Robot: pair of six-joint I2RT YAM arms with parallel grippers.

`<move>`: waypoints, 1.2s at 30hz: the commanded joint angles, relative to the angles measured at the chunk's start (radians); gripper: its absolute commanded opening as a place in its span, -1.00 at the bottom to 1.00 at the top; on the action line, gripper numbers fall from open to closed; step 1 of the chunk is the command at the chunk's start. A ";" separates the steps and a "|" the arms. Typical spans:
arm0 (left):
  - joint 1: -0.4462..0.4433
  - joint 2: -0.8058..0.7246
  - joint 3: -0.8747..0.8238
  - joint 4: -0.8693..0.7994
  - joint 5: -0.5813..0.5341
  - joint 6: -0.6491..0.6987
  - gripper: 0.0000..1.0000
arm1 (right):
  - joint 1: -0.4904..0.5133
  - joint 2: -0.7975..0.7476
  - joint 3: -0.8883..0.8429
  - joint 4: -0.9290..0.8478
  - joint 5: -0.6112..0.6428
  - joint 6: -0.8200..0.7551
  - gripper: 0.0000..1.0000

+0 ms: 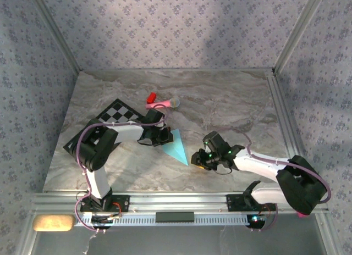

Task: Fold a paper plane with a square sheet of paper (pick it up from the middle)
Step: Fourth fold the wing at the center of the table, then turn over the paper at the center of the table.

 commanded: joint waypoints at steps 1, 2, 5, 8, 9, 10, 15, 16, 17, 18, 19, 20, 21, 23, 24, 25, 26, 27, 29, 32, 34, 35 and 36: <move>0.010 0.010 -0.022 -0.054 -0.031 -0.008 -0.89 | 0.007 -0.010 -0.014 0.029 0.030 0.086 -0.30; 0.010 0.013 -0.018 -0.056 -0.032 -0.007 -0.89 | 0.007 -0.004 -0.012 0.032 0.035 0.095 -0.29; 0.010 0.018 -0.015 -0.054 -0.035 -0.012 -0.89 | 0.011 0.024 -0.002 0.057 0.016 0.109 -0.29; 0.010 0.020 -0.013 -0.057 -0.031 -0.015 -0.89 | 0.028 0.054 0.003 0.076 0.010 0.130 -0.30; 0.010 0.021 -0.013 -0.057 -0.029 -0.014 -0.89 | 0.034 0.059 0.003 0.082 0.011 0.132 -0.30; 0.010 0.023 -0.012 -0.059 -0.027 -0.014 -0.89 | 0.040 0.064 0.002 0.085 0.016 0.135 -0.31; 0.012 0.034 -0.011 -0.050 -0.012 -0.020 -0.89 | 0.055 0.064 -0.013 0.126 0.039 0.167 -0.36; 0.011 0.035 -0.015 -0.044 -0.009 -0.023 -0.89 | 0.057 0.065 -0.013 0.133 0.039 0.172 -0.36; 0.011 0.035 -0.017 -0.039 -0.006 -0.026 -0.89 | 0.058 0.068 -0.012 0.130 0.036 0.173 -0.36; 0.011 0.035 -0.017 -0.038 -0.005 -0.028 -0.89 | 0.058 0.072 -0.013 0.127 0.037 0.171 -0.37; 0.011 0.035 -0.015 -0.039 -0.007 -0.030 -0.89 | 0.056 0.074 -0.012 0.124 0.038 0.171 -0.37; 0.011 0.035 -0.015 -0.043 -0.009 -0.028 -0.89 | 0.055 0.077 -0.012 0.124 0.040 0.174 -0.37; 0.011 0.035 -0.013 -0.048 -0.012 -0.026 -0.89 | 0.054 0.078 -0.015 0.128 0.040 0.178 -0.38; 0.011 0.034 -0.014 -0.053 -0.015 -0.026 -0.89 | 0.053 0.086 -0.017 0.156 0.024 0.178 -0.38; 0.011 0.035 -0.013 -0.053 -0.015 -0.025 -0.89 | 0.055 0.091 -0.014 0.166 0.016 0.177 -0.40; 0.011 0.036 -0.013 -0.053 -0.014 -0.026 -0.89 | 0.055 0.098 -0.011 0.173 0.007 0.175 -0.40; 0.011 0.037 -0.014 -0.052 -0.013 -0.027 -0.89 | 0.055 0.106 -0.007 0.174 -0.001 0.174 -0.41; 0.011 0.038 -0.013 -0.050 -0.012 -0.027 -0.89 | 0.057 0.115 -0.004 0.176 -0.007 0.173 -0.41; 0.011 0.041 -0.011 -0.050 -0.011 -0.028 -0.89 | 0.056 0.133 0.001 0.180 -0.018 0.168 -0.42; 0.012 0.044 -0.010 -0.050 -0.008 -0.032 -0.89 | 0.057 0.153 0.004 0.180 -0.024 0.166 -0.42; 0.013 0.043 -0.010 -0.050 -0.008 -0.032 -0.89 | 0.057 0.161 0.007 0.178 -0.021 0.164 -0.41; 0.012 0.043 -0.010 -0.052 -0.007 -0.032 -0.89 | 0.057 0.166 0.006 0.186 -0.024 0.164 -0.41; 0.014 0.044 -0.010 -0.052 -0.006 -0.032 -0.89 | 0.056 0.169 0.007 0.190 -0.028 0.165 -0.41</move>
